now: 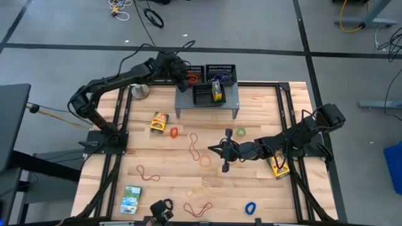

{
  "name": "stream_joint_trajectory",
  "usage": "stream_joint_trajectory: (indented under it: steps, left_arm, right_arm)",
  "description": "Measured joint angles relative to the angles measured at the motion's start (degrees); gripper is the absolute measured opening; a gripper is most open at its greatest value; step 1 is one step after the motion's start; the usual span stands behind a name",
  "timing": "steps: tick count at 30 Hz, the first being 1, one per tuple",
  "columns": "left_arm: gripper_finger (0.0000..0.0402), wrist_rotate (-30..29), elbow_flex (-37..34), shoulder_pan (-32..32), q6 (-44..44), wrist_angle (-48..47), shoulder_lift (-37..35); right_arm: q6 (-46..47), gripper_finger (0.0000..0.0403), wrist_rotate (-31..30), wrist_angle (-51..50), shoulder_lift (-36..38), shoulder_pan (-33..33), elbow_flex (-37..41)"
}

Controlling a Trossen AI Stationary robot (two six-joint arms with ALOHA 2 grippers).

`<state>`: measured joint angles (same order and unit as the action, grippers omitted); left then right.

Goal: Pick & Place Office Desk Supplies
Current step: Put the box crayons into the bottom black basket on the shelf

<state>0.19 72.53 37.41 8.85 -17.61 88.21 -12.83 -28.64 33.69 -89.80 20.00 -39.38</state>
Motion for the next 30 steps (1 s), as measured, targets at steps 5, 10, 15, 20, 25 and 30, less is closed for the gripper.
stream_joint_trajectory:
  steps: [5,10,15,20,25,30]
  left_arm:
    - [0.0182,0.0,0.0,-0.5,2.7,-2.5,-5.5]
    - [0.0128,0.2,-1.7,-4.2,6.0,-9.4,-12.4]
    - [0.0054,0.3,-11.8,-12.5,7.6,-6.1,-19.7]
    - [0.0007,-0.4,-26.1,-22.8,6.5,4.7,-26.5]
    - [0.0012,-4.1,-35.5,-34.6,1.8,10.1,-30.3]
    - [0.0013,-9.0,-38.4,-47.5,-3.5,7.6,-30.4]
  right_arm:
    - [0.1,0.0008,0.0,0.0,0.0,0.0,0.0]
    - [0.1,0.0008,0.0,0.0,0.0,0.0,0.0]
    - [0.1,0.0008,0.0,0.0,0.0,0.0,0.0]
    - [0.2,0.0008,0.0,0.0,0.0,0.1,0.0]
    - [4.0,0.0008,0.0,-2.0,0.0,0.8,0.0]
    - [9.9,0.0008,0.1,-7.8,0.0,4.1,0.0]
